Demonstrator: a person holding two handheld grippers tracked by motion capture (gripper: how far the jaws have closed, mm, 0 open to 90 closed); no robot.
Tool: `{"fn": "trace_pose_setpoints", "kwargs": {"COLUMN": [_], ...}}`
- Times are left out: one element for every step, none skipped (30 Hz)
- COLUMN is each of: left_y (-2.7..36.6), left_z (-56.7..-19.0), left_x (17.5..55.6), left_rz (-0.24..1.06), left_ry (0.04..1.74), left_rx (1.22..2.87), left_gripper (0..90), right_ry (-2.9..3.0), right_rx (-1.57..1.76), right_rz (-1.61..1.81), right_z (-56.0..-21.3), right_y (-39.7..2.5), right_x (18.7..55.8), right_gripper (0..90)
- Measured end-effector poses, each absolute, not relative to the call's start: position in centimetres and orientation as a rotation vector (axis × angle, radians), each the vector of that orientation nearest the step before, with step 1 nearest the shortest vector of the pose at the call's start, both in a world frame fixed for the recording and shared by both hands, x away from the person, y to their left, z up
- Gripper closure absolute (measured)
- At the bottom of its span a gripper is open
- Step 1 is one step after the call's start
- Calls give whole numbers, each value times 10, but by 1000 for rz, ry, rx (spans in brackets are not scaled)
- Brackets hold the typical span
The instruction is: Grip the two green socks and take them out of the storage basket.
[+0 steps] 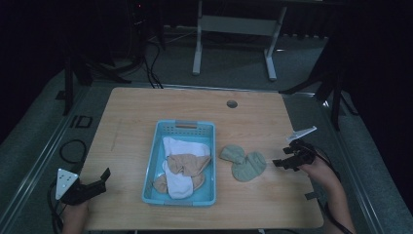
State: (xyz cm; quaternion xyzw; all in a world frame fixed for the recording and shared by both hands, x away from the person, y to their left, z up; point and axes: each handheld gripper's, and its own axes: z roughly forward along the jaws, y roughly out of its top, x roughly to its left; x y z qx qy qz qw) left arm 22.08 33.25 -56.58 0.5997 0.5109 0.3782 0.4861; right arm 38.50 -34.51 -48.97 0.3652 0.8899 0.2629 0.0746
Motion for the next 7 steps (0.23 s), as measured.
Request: {"fn": "trace_pose_setpoints", "kwargs": {"left_y": [332, 332, 332, 332, 332, 332, 332], "left_z": [-566, -566, -566, -566, -566, -566, -566], "left_x": [221, 221, 221, 221, 221, 221, 221], "left_rz": [920, 920, 920, 920, 920, 920, 920], "left_ry": [1243, 1244, 1244, 1245, 1245, 1244, 1244], "left_rx": [1459, 1459, 1459, 1459, 1461, 1461, 1461], "left_gripper": [0, 0, 0, 0, 0, 0, 0], "right_ry": [2670, 2653, 2649, 2641, 2635, 2629, 2629], "right_rx": [1096, 1122, 1130, 1141, 1153, 1166, 1166], "right_rz": [789, 820, 823, 826, 828, 837, 837], "right_z": [-490, -494, -495, -498, -500, -502, -502], "right_y": [-345, -353, -355, -358, -361, -364, -364], "right_x": [385, 381, 380, 378, 377, 375, 375], "right_gripper": [218, 218, 219, 218, 218, 218, 218]}}
